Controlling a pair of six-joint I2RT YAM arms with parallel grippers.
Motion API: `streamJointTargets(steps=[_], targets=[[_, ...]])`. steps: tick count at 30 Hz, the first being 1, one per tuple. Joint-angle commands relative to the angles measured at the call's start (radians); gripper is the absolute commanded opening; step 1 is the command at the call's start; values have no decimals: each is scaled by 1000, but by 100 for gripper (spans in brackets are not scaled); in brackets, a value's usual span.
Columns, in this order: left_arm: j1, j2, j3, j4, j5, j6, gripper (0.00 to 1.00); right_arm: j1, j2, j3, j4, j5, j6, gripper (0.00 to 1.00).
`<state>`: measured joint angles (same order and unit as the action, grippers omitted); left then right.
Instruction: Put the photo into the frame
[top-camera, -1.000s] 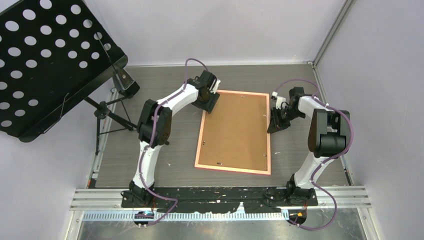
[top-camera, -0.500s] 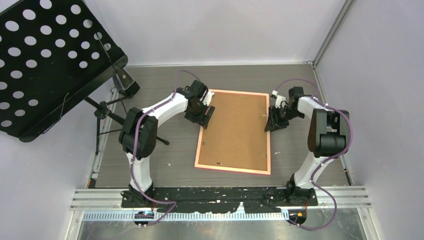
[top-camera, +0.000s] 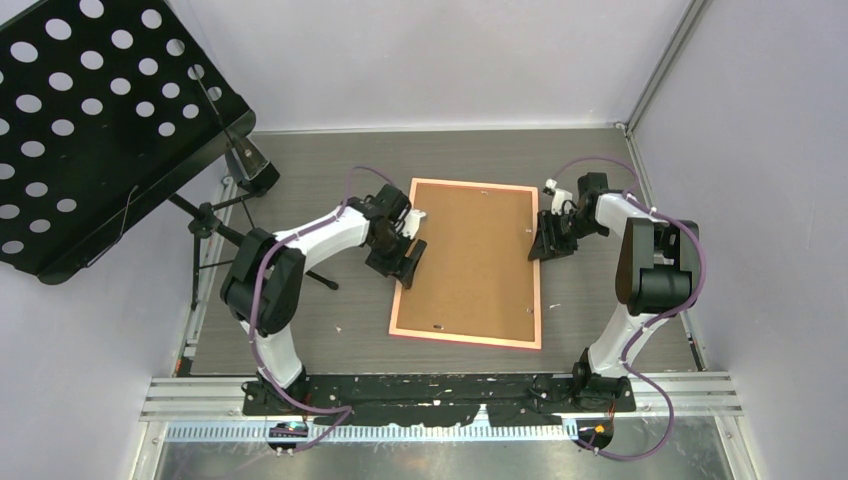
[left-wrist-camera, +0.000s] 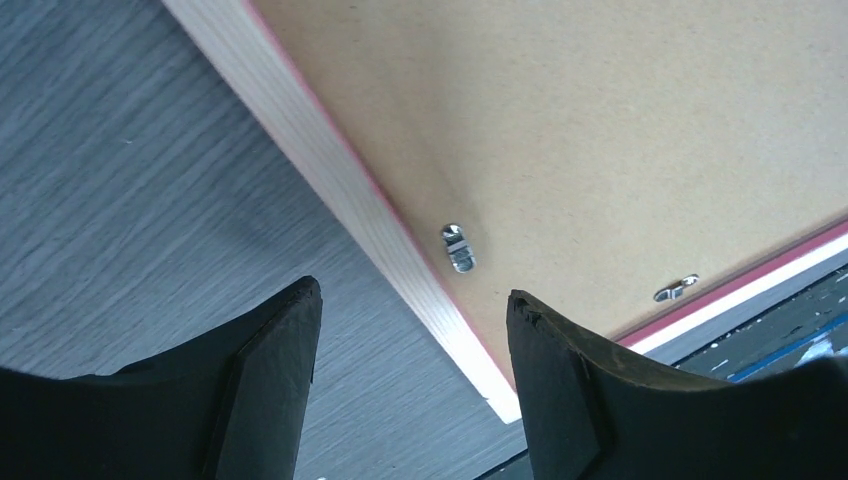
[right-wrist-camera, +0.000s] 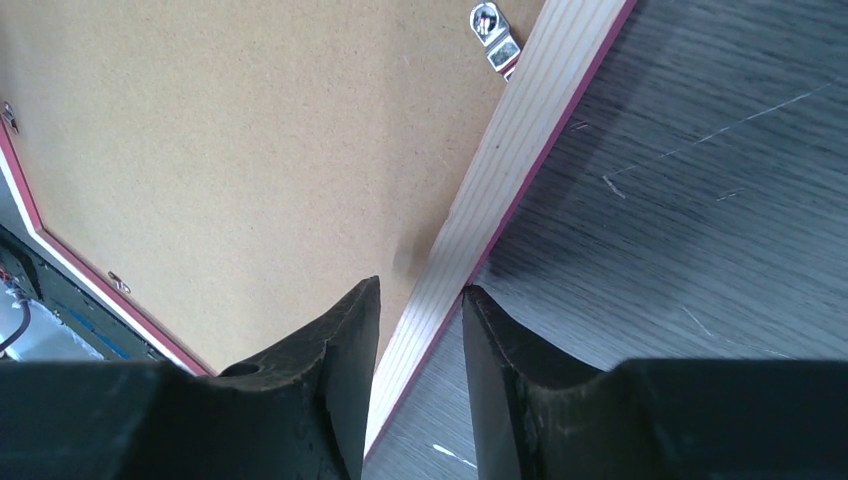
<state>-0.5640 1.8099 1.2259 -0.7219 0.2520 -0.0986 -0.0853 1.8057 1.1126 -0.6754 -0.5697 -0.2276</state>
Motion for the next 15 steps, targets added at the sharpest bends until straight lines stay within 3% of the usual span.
streamJointTargets(steps=[1, 15], targets=[[-24, -42, 5, 36, 10, -23, 67, 7, -66, 5, 29, -16, 21, 43], [-78, -5, 8, 104, -107, -15, 61, 7, -106, -42, 67, -10, 28, 42]])
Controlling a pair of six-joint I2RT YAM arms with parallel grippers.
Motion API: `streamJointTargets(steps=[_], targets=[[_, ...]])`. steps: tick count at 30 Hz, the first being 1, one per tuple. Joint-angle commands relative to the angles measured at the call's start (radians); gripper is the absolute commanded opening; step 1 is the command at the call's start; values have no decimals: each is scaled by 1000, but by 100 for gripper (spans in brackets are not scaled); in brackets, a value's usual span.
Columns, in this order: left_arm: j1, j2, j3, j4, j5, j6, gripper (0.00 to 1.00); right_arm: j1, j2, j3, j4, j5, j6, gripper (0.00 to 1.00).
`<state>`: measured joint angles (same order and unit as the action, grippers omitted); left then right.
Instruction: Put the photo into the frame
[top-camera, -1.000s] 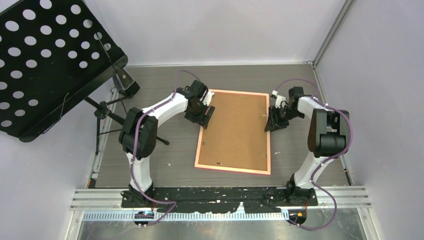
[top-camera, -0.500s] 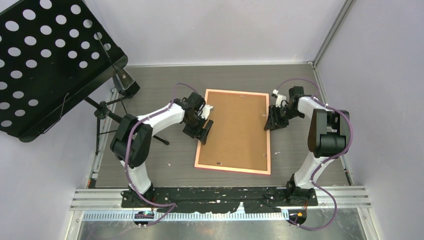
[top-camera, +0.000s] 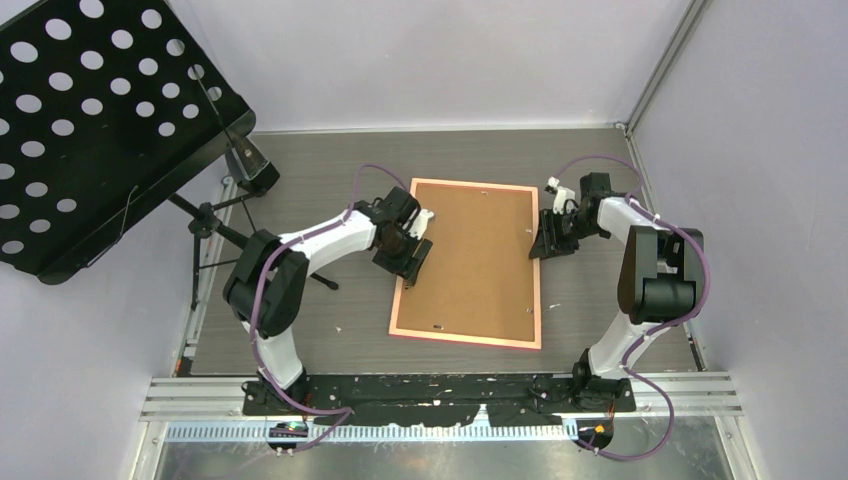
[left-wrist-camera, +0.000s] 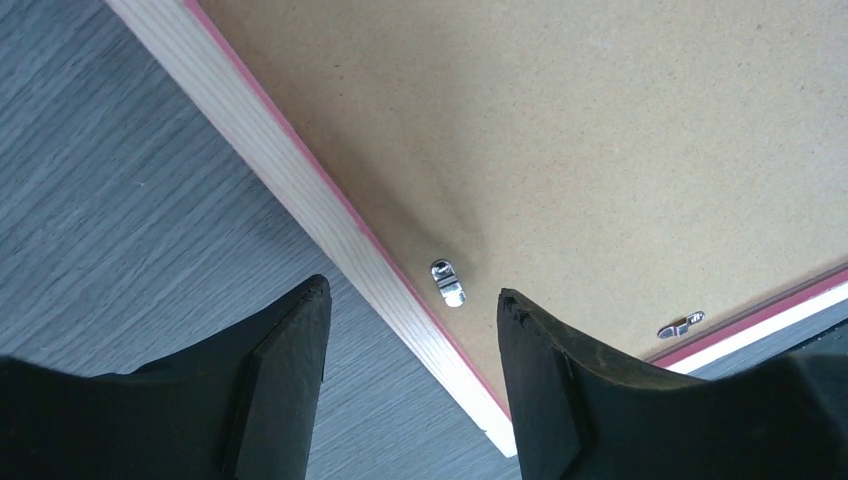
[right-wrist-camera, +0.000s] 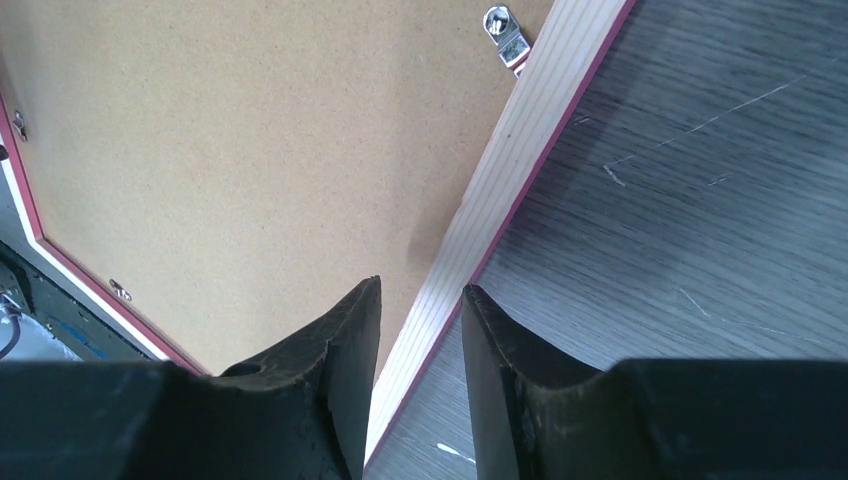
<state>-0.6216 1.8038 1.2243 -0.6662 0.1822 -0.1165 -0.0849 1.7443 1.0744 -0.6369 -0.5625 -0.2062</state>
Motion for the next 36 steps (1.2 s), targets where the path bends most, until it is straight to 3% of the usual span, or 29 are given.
streamJointTargets(steps=[1, 13, 20, 28, 36], targets=[[-23, 1, 5, 49, -36, 2, 61, 7, -46, -5, 28, -19, 7, 42], [-25, 8, -20, 58, -48, 7, 59, 10, -14, -25, 17, 25, -8, 42], [-23, -4, -29, 59, -54, 15, 59, 13, 15, -27, 37, 67, 2, 31], [-20, -8, -34, 60, -38, 21, 59, 16, 46, -25, 50, 87, 9, 31], [4, -5, -47, 64, 5, 23, 58, 17, 47, -25, 58, 101, 16, 13]])
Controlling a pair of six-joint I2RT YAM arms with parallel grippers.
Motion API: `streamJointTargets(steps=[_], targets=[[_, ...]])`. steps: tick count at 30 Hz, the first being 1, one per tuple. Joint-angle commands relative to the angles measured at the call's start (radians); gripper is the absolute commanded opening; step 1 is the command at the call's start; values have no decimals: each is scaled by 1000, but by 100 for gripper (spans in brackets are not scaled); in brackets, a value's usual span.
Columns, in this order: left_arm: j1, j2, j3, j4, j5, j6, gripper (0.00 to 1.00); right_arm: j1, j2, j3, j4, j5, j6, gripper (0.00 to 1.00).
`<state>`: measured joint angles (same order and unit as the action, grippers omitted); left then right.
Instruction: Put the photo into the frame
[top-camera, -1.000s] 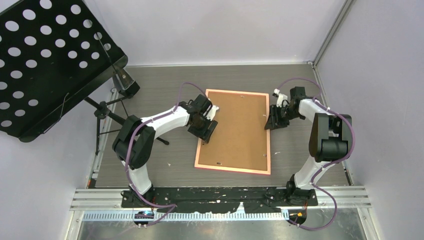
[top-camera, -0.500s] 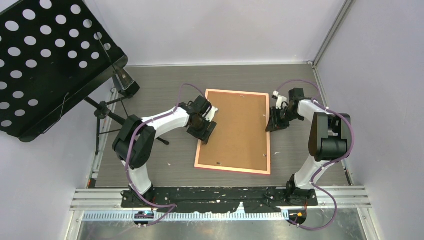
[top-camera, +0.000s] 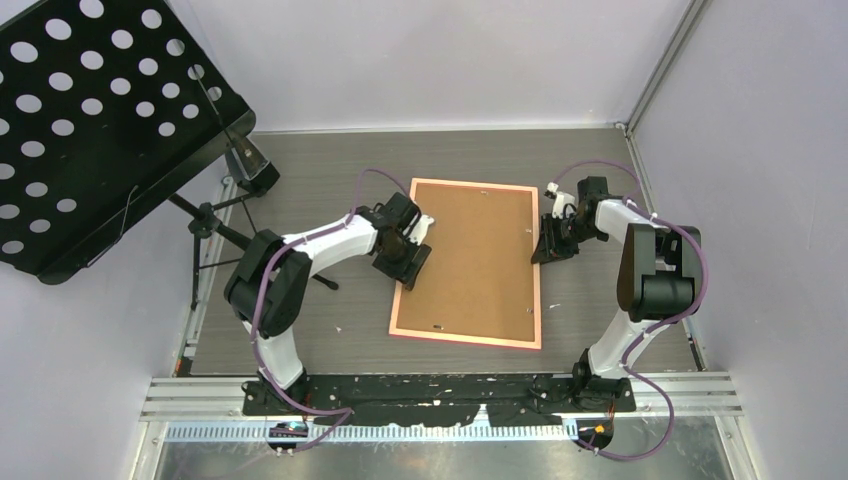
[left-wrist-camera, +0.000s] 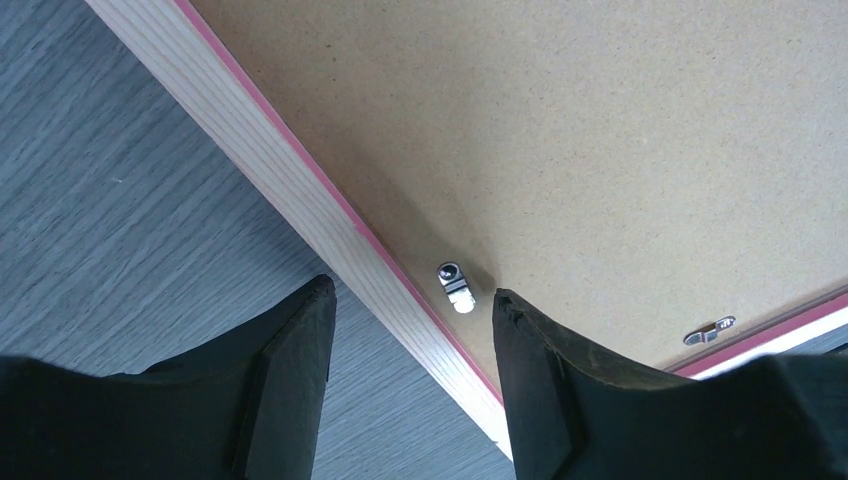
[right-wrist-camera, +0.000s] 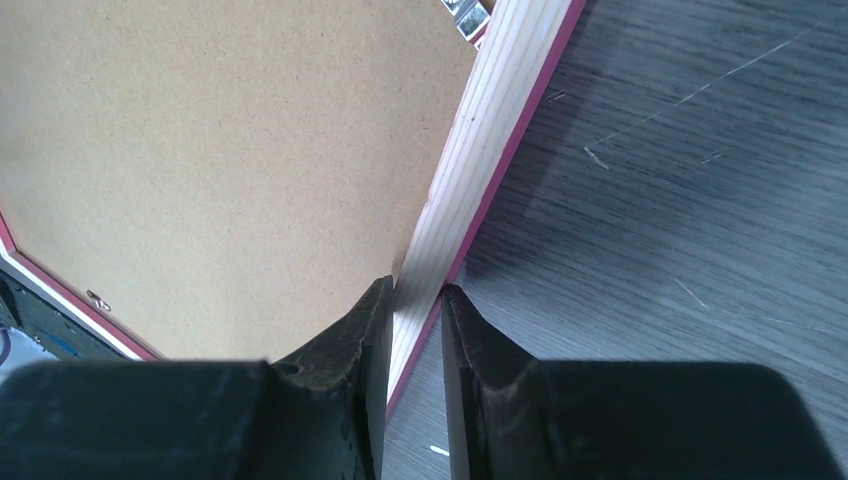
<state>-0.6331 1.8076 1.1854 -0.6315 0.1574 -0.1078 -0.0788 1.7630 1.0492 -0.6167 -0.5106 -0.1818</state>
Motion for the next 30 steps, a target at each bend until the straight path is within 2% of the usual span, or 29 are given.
streamJointTargets(steps=[1, 5, 14, 21, 30], targets=[[16, -11, -11, 30, 30, 15, 58, 10, 28, 0, 38, 51, -8, 10], [16, -11, -13, 39, 26, 20, 54, 10, 25, 2, 40, 51, -8, 6], [15, -3, -8, 49, 18, 25, 45, 10, 26, 3, 37, 40, -8, 5], [14, -1, -2, 44, 42, 6, 53, 10, 32, 6, 34, 33, -8, 6], [14, 24, 3, 52, 21, 8, 51, 10, 34, 6, 35, 29, -10, 5]])
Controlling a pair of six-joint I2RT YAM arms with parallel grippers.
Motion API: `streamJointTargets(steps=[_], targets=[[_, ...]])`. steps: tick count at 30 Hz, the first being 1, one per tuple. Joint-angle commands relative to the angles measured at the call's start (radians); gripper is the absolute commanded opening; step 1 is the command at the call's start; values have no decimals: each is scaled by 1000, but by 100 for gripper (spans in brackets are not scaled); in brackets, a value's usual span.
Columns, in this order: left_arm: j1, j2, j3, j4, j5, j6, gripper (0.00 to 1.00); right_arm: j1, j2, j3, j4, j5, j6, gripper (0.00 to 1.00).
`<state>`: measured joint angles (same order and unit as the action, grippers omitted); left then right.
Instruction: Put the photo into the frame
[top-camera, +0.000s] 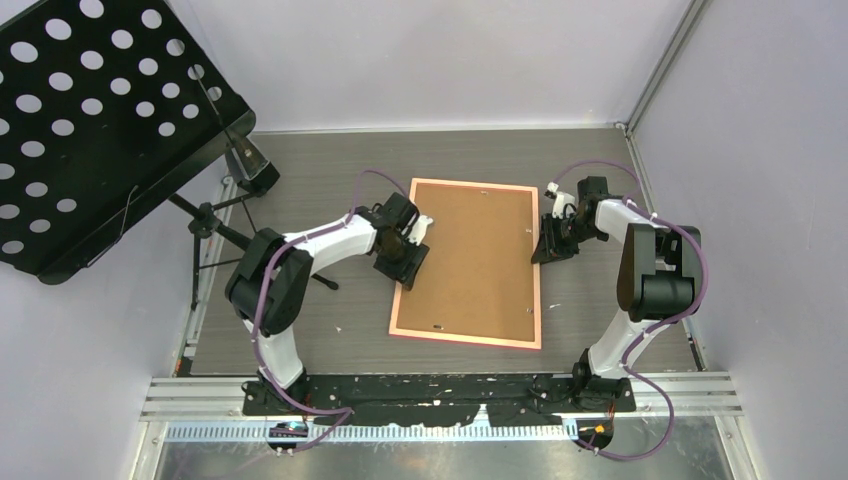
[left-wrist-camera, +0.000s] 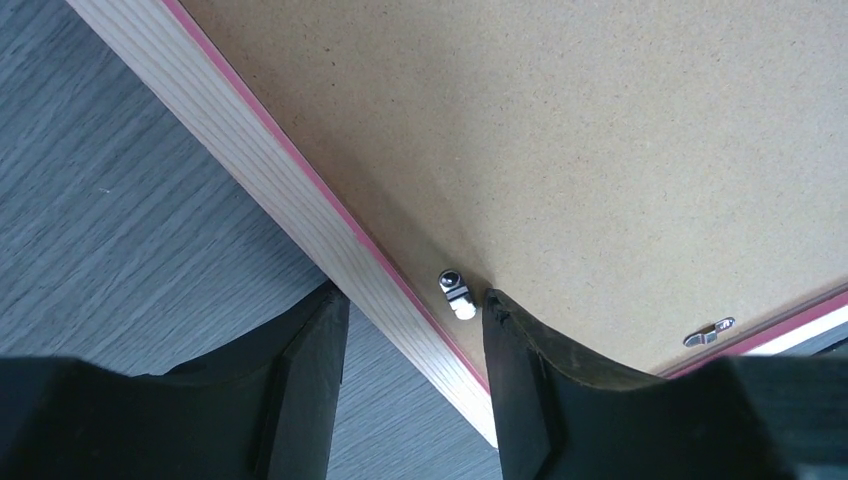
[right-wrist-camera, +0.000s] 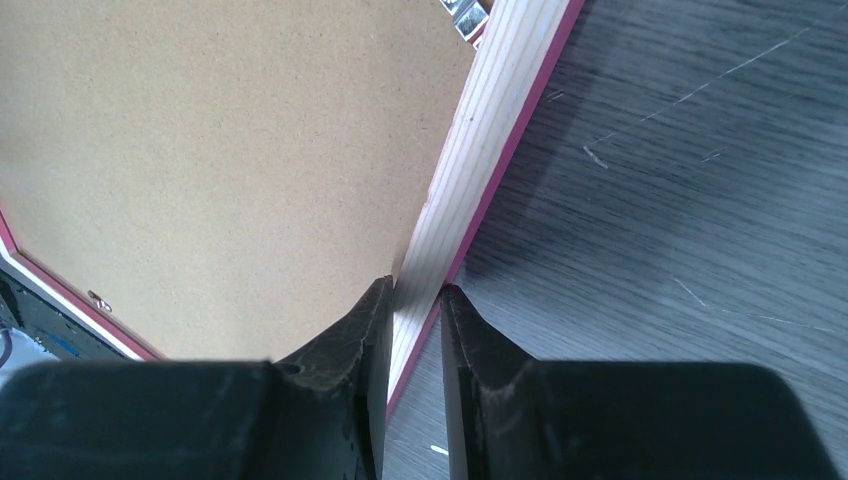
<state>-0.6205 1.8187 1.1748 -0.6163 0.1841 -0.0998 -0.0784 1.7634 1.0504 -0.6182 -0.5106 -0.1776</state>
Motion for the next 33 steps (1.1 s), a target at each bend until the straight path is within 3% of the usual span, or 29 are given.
streamJointTargets(steps=[1, 5, 11, 17, 24, 33], targets=[[2, 14, 14, 42, -9, 0, 51, 9, 33, 5, 36, 28, -14, 5], [2, 11, 11, 47, -29, 6, 46, 9, 33, 4, 36, 24, -16, 5], [1, -2, 8, 55, -44, 23, 30, 9, 34, 5, 35, 21, -16, 5], [1, -7, 11, 60, -51, 34, 23, 8, 36, 5, 33, 17, -20, 5], [1, -29, 6, 78, -46, 56, 0, 8, 41, 6, 33, 12, -23, 5], [1, -41, 4, 84, -43, 70, 0, 8, 43, 8, 32, 13, -25, 5]])
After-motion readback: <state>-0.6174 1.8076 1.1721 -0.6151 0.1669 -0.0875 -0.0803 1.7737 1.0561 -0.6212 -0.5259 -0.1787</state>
